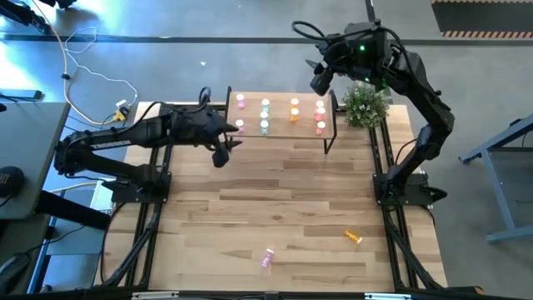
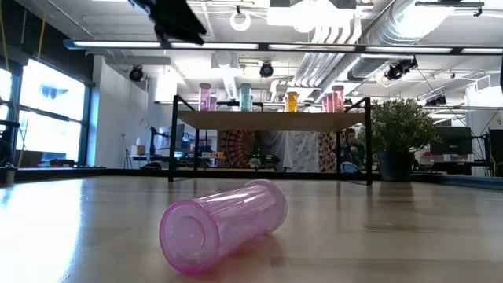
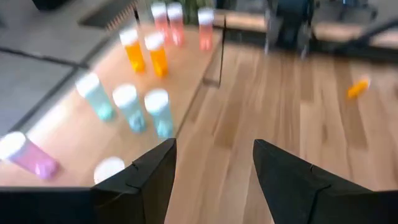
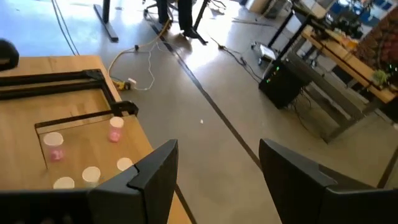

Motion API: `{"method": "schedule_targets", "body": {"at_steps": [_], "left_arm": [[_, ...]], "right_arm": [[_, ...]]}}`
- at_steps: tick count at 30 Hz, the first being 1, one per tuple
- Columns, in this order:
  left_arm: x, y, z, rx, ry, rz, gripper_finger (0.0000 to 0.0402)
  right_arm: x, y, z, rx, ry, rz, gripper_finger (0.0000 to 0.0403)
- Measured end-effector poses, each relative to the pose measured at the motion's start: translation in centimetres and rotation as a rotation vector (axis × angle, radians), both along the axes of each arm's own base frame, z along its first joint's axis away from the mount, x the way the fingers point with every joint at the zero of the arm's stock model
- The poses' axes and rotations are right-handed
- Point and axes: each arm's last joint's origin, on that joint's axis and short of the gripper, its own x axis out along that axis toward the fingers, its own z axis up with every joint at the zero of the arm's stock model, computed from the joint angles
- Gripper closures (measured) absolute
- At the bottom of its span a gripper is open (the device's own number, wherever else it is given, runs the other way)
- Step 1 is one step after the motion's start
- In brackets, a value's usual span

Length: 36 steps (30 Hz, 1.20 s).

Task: Pick and place medicine bottles onto shelf by color
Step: Put the top violet pill bottle on the shelf aligned with the other violet pill bottles

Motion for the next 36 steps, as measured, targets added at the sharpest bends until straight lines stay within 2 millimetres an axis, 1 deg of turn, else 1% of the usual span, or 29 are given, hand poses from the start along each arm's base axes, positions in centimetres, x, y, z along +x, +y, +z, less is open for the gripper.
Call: {"method": "schedule_targets", "body": {"at_steps": [5, 8, 11, 16, 21, 30, 36], "left_arm": [[0.5, 1.9, -2.2, -0.064, 0.135, -0.064, 0.0200], [1.0, 2.9, -3.3, -0.066, 0.196, -0.092, 0.0200], [1.6, 3.9, -4.5, -0.069, 0.252, -0.094, 0.0200], [2.0, 5.1, -5.7, -0.079, 0.301, -0.081, 0.0200], [2.1, 5.9, -6.4, -0.085, 0.327, -0.061, 0.0200], [1.8, 6.8, -6.5, -0.072, 0.325, -0.028, 0.0200], [1.6, 7.6, -6.2, -0.066, 0.289, 0.011, 0.0200]], "right_arm": [[-0.3, -0.5, 0.0, 0.034, -0.029, -0.040, 0.0187], [-0.4, -0.8, 0.0, 0.049, -0.044, -0.059, 0.0187], [-0.6, -1.1, 0.0, 0.066, -0.063, -0.081, 0.0187], [-0.7, -1.4, 0.0, 0.085, -0.083, -0.103, 0.0187], [-0.8, -1.4, 0.0, 0.085, -0.083, -0.105, 0.0187], [-0.8, -1.4, 0.0, 0.087, -0.086, -0.106, 0.0187], [-0.8, -1.4, 0.0, 0.102, -0.101, -0.114, 0.0187]]}}
